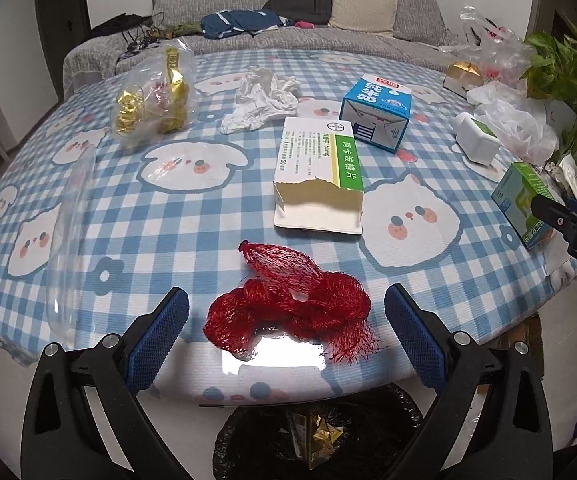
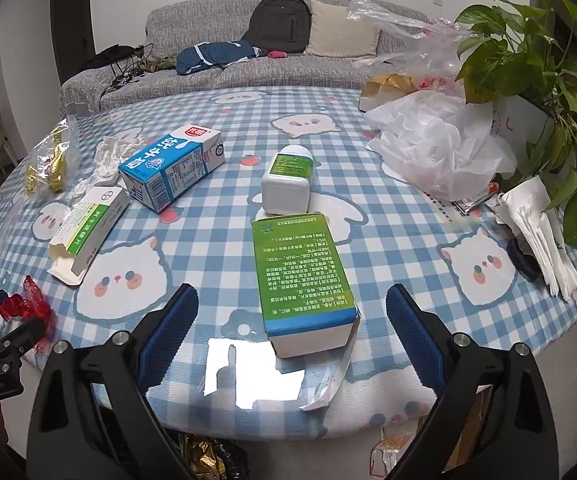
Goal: Collect trash
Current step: 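Grasp the red mesh net with the left gripper while the right grasps the green box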
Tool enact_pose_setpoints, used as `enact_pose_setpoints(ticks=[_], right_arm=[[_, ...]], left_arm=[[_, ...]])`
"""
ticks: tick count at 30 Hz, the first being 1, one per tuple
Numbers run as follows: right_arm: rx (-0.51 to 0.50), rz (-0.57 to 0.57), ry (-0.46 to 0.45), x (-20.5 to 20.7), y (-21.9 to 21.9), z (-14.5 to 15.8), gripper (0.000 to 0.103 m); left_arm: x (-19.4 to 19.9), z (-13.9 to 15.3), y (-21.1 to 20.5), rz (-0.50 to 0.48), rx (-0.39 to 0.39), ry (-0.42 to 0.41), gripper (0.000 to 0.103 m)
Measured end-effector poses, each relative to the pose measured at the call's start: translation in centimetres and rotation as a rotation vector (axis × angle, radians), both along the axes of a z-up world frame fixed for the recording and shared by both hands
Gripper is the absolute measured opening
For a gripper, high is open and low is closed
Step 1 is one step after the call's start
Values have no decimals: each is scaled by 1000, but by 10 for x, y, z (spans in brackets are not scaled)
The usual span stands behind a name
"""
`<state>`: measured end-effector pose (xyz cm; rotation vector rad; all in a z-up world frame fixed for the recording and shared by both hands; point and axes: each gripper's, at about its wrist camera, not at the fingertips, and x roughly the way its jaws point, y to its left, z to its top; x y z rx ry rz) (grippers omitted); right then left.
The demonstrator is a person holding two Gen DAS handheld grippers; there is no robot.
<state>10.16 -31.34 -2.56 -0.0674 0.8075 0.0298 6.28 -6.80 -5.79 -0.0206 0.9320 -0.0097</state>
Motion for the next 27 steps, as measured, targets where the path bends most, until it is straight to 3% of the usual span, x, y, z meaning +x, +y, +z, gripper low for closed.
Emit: enact_pose_setpoints(ticks=[9, 13, 17, 24, 27], right_arm=[[4, 9, 43, 14, 2, -11, 73], [7, 8, 60, 18, 1, -14, 65], [8, 6, 84, 20, 1, -18, 49], [-10, 12, 80, 19, 3, -20, 45], [-12, 7, 78, 18, 4, -19, 45]], left_arm=[[8, -9, -8, -14, 32, 5, 77], [8, -6, -9, 6, 33, 16, 59], [7, -4, -10, 9, 35, 23, 43], [5, -4, -14, 3, 51, 15, 39], [3, -3, -14, 2, 41, 13, 32]])
